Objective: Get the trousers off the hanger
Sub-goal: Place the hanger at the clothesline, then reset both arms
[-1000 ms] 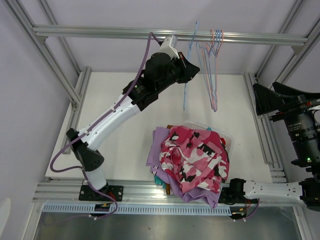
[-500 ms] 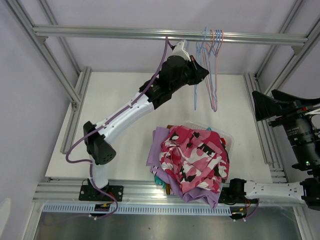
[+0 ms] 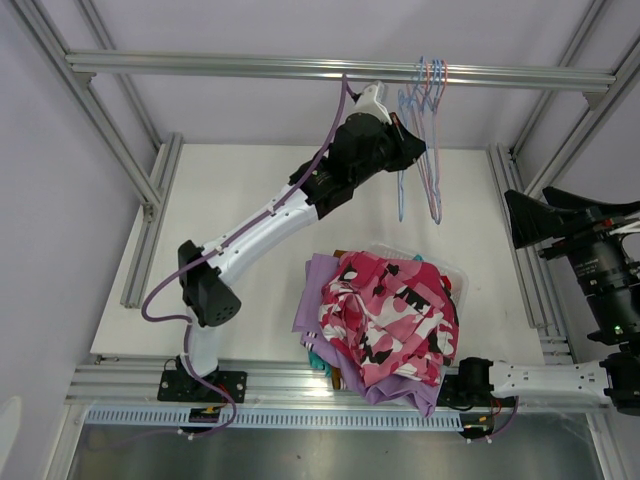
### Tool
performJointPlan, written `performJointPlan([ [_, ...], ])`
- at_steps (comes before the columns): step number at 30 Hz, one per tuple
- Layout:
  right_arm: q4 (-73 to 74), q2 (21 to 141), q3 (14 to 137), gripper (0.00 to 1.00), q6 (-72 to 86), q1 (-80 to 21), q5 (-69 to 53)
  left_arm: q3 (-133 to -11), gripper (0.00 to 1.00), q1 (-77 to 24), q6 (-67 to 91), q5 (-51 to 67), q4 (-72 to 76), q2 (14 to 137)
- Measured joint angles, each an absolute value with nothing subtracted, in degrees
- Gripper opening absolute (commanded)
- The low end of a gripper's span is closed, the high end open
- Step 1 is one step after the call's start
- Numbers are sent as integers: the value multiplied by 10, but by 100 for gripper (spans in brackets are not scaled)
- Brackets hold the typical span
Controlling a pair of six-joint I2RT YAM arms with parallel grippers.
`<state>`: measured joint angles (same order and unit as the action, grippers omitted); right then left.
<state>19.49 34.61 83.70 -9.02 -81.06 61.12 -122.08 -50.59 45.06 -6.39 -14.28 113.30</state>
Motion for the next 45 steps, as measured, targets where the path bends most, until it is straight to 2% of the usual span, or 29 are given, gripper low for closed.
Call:
performJointPlan([
  [9,194,332,831,85,-90,-827,627,-1221,1,-507,450,-64,-136,1142],
  [11,195,332,829,85,-90,-832,629,-1221,7,-507,450,-64,-134,1143],
  [12,195,332,828,85,-90,-834,630,-1221,10,-507,450,-64,-133,1143],
  [15,195,331,825,85,-90,-838,636,-1220,36,-507,450,-62,-126,1143],
  [16,194,331,824,85,-90,-840,638,-1220,48,-507,447,-61,-125,1143],
  [26,192,331,809,86,-90,-851,644,-1207,80,-509,449,-56,-117,1142],
  [27,191,331,809,86,-90,-852,645,-1203,86,-509,447,-56,-117,1142],
  [29,190,332,809,86,-90,-853,648,-1190,91,-509,444,-53,-118,1139],
  [30,187,332,808,87,-90,-854,650,-1181,99,-509,443,-51,-118,1135],
  [33,175,337,804,99,-96,-856,660,-1138,100,-510,435,-42,-118,1110],
  [38,167,368,804,100,-108,-857,677,-1085,100,-513,403,-43,-137,1048],
  [45,160,413,797,99,-108,-858,694,-1078,99,-507,321,-78,-193,922],
])
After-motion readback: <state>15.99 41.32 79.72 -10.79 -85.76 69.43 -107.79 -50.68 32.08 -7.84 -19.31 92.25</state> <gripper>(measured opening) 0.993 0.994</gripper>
